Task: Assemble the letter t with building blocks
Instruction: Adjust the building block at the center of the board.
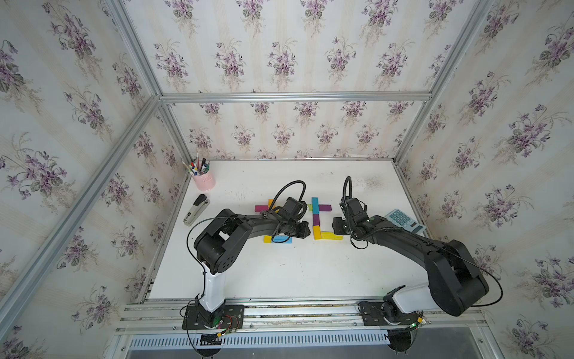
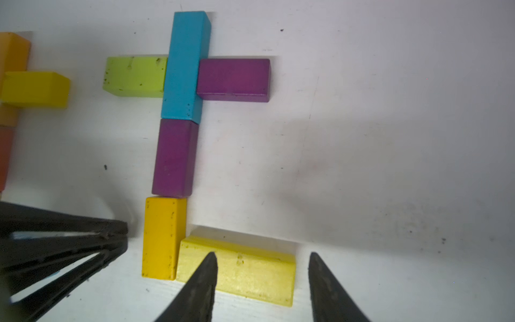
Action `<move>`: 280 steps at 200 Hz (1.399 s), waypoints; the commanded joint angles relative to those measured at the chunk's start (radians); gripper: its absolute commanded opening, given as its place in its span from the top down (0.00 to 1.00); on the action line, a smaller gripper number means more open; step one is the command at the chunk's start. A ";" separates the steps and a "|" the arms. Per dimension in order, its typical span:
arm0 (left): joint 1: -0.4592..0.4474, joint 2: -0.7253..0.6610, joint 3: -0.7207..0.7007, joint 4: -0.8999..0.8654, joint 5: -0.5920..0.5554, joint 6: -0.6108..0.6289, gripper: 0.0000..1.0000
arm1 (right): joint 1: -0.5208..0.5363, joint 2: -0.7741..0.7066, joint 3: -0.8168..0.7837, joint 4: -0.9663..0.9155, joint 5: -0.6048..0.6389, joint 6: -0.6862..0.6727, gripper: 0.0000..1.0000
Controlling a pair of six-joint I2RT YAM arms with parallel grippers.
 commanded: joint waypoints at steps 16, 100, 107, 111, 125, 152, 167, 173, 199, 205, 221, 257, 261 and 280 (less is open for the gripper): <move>-0.002 0.020 0.022 -0.010 -0.037 -0.020 0.77 | 0.000 -0.087 -0.034 0.076 -0.086 -0.022 0.45; -0.002 0.030 0.024 -0.022 -0.052 -0.030 0.70 | 0.000 -0.114 -0.062 0.068 -0.136 -0.030 0.33; -0.002 0.030 0.026 -0.026 -0.051 -0.028 0.70 | 0.000 -0.118 -0.065 0.067 -0.136 -0.029 0.32; -0.002 0.032 0.026 -0.028 -0.052 -0.027 0.69 | 0.000 -0.120 -0.067 0.068 -0.134 -0.027 0.32; -0.002 0.031 0.029 -0.029 -0.050 -0.025 0.69 | 0.000 -0.127 -0.073 0.073 -0.135 -0.026 0.31; -0.002 0.035 0.029 -0.031 -0.050 -0.024 0.69 | 0.000 -0.120 -0.071 0.072 -0.136 -0.026 0.31; -0.002 0.038 0.030 -0.031 -0.050 -0.024 0.69 | 0.000 -0.108 -0.065 0.071 -0.140 -0.028 0.31; -0.002 0.039 0.029 -0.032 -0.049 -0.023 0.69 | 0.000 -0.105 -0.063 0.070 -0.142 -0.028 0.31; -0.002 0.042 0.030 -0.035 -0.051 -0.024 0.68 | 0.000 -0.094 -0.060 0.073 -0.146 -0.026 0.30; -0.002 0.042 0.032 -0.035 -0.053 -0.024 0.68 | 0.000 -0.092 -0.060 0.074 -0.149 -0.027 0.30; -0.002 0.043 0.033 -0.042 -0.055 -0.025 0.68 | 0.000 -0.088 -0.060 0.075 -0.148 -0.027 0.29; -0.002 0.027 0.022 -0.036 -0.056 -0.018 0.73 | 0.000 -0.075 -0.064 0.080 -0.148 -0.029 0.29; -0.002 0.024 0.020 -0.036 -0.056 -0.017 0.74 | 0.000 -0.073 -0.064 0.081 -0.149 -0.029 0.29; -0.002 0.021 0.015 -0.037 -0.056 -0.017 0.75 | 0.000 -0.060 -0.064 0.082 -0.152 -0.030 0.29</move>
